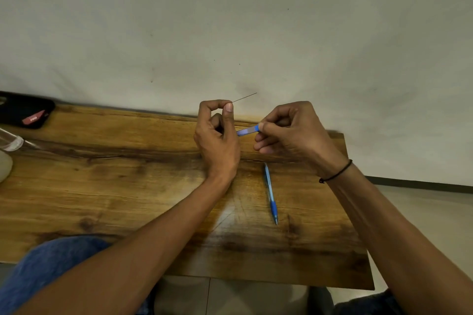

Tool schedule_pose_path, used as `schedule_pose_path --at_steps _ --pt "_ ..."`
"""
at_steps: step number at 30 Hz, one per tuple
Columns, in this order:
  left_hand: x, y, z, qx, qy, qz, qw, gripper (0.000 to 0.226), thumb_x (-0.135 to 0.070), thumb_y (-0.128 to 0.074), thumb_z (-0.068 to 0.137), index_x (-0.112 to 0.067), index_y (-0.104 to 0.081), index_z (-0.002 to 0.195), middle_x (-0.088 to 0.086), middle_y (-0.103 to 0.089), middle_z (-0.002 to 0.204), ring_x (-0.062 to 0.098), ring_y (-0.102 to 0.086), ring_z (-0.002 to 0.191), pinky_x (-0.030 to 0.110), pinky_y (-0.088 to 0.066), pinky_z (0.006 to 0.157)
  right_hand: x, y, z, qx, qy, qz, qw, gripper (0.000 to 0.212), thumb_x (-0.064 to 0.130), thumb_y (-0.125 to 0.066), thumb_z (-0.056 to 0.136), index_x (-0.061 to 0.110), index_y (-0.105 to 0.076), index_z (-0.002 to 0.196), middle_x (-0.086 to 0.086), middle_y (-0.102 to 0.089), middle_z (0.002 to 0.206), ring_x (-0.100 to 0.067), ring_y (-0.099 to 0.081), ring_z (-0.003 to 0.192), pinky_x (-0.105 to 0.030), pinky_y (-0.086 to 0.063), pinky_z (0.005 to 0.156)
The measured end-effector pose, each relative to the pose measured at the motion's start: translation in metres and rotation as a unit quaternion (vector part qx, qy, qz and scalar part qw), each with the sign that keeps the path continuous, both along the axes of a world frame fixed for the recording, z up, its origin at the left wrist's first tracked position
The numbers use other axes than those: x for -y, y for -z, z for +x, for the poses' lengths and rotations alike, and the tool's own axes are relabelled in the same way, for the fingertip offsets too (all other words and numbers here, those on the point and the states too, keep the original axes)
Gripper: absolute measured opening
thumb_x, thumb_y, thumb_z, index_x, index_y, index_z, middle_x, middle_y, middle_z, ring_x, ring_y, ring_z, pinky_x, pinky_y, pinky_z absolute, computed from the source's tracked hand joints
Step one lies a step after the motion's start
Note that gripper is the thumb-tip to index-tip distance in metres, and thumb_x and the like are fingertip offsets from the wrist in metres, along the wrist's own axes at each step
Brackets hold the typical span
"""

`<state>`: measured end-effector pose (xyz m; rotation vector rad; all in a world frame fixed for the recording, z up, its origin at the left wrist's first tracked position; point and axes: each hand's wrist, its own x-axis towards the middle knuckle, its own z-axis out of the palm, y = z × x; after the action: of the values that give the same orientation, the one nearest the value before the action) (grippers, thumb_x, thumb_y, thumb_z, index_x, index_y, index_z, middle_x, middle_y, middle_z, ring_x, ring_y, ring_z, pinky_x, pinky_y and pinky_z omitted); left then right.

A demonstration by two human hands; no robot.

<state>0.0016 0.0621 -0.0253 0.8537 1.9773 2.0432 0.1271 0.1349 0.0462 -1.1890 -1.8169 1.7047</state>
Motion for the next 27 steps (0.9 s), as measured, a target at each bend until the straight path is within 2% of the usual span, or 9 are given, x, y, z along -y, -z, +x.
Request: schedule_pose_path --at_steps 2,8,10,14,17,21,25,27 --pt "0.001 -0.001 0.000 -0.002 0.001 0.000 1.000 0.011 -0.021 -0.059 0.109 -0.011 -0.062 0.105 0.019 -0.048 0.057 0.033 -0.044 0.050 0.042 -0.035 0.050 -0.001 -0.001 0.002 0.002 -0.011 0.008 1.000 0.011 -0.002 -0.071 0.096 -0.012 -0.071 0.098 -0.024 -0.077 0.078 -0.032 -0.080 0.069 -0.030 -0.064 0.058" --pt "0.000 0.002 -0.001 0.002 0.010 -0.007 1.000 0.014 -0.020 -0.060 0.109 -0.008 -0.062 0.105 0.008 -0.044 0.054 0.016 -0.039 0.048 0.032 -0.032 0.051 -0.004 -0.001 0.007 -0.018 -0.047 0.017 0.999 0.017 0.000 -0.071 0.096 -0.015 -0.072 0.103 -0.028 -0.077 0.085 -0.029 -0.081 0.074 -0.027 -0.064 0.062" --pt "0.000 0.001 0.000 0.002 0.019 -0.005 1.000 0.013 -0.019 -0.059 0.109 -0.007 -0.062 0.105 0.004 -0.043 0.054 0.014 -0.037 0.048 0.030 -0.032 0.052 -0.005 0.001 0.009 -0.027 -0.051 0.012 0.998 0.017 -0.001 -0.071 0.096 -0.016 -0.072 0.103 -0.029 -0.077 0.087 -0.028 -0.081 0.075 -0.026 -0.064 0.062" --pt "0.001 0.000 0.001 0.003 0.032 -0.005 0.999 0.013 -0.018 -0.059 0.109 -0.006 -0.061 0.105 0.007 -0.043 0.054 0.014 -0.037 0.048 0.030 -0.031 0.051 -0.004 0.003 0.010 -0.050 -0.053 -0.007 0.997 0.016 -0.002 -0.070 0.095 -0.016 -0.072 0.103 -0.029 -0.077 0.087 -0.027 -0.080 0.074 -0.027 -0.064 0.062" --pt "0.000 0.001 0.001 0.011 0.035 -0.003 0.999 0.013 -0.019 -0.059 0.109 -0.007 -0.061 0.106 -0.001 -0.046 0.054 0.010 -0.038 0.047 0.029 -0.032 0.051 -0.004 0.006 0.009 -0.093 -0.048 -0.025 0.994 0.018 -0.004 -0.068 0.096 -0.019 -0.068 0.107 -0.032 -0.075 0.093 -0.026 -0.079 0.075 -0.030 -0.065 0.065" --pt "-0.004 0.002 -0.001 0.067 0.031 -0.008 0.997 0.009 -0.021 -0.061 0.108 -0.013 -0.061 0.106 -0.003 -0.052 0.057 0.010 -0.044 0.049 0.028 -0.037 0.051 0.000 0.011 0.006 -0.138 -0.056 -0.005 0.989 0.021 -0.007 -0.066 0.096 -0.014 -0.067 0.117 -0.031 -0.075 0.102 -0.030 -0.079 0.083 -0.035 -0.067 0.075" --pt "-0.005 0.003 -0.003 0.139 0.060 -0.005 0.988 0.007 -0.025 -0.063 0.107 -0.018 -0.063 0.107 0.011 -0.058 0.062 0.026 -0.055 0.058 0.036 -0.045 0.056 0.005 0.018 0.002 -0.152 -0.060 0.053 0.985 0.021 -0.011 -0.068 0.093 -0.012 -0.068 0.114 -0.027 -0.076 0.101 -0.031 -0.080 0.087 -0.034 -0.066 0.077" --pt "-0.006 0.004 -0.001 0.167 0.080 -0.006 0.983 0.010 -0.026 -0.064 0.106 -0.017 -0.064 0.109 0.003 -0.062 0.059 0.018 -0.061 0.059 0.033 -0.051 0.057 0.007 0.021 -0.001 -0.150 -0.054 0.087 0.983 0.019 -0.009 -0.071 0.092 -0.011 -0.068 0.111 -0.023 -0.077 0.101 -0.033 -0.079 0.089 -0.034 -0.066 0.075"
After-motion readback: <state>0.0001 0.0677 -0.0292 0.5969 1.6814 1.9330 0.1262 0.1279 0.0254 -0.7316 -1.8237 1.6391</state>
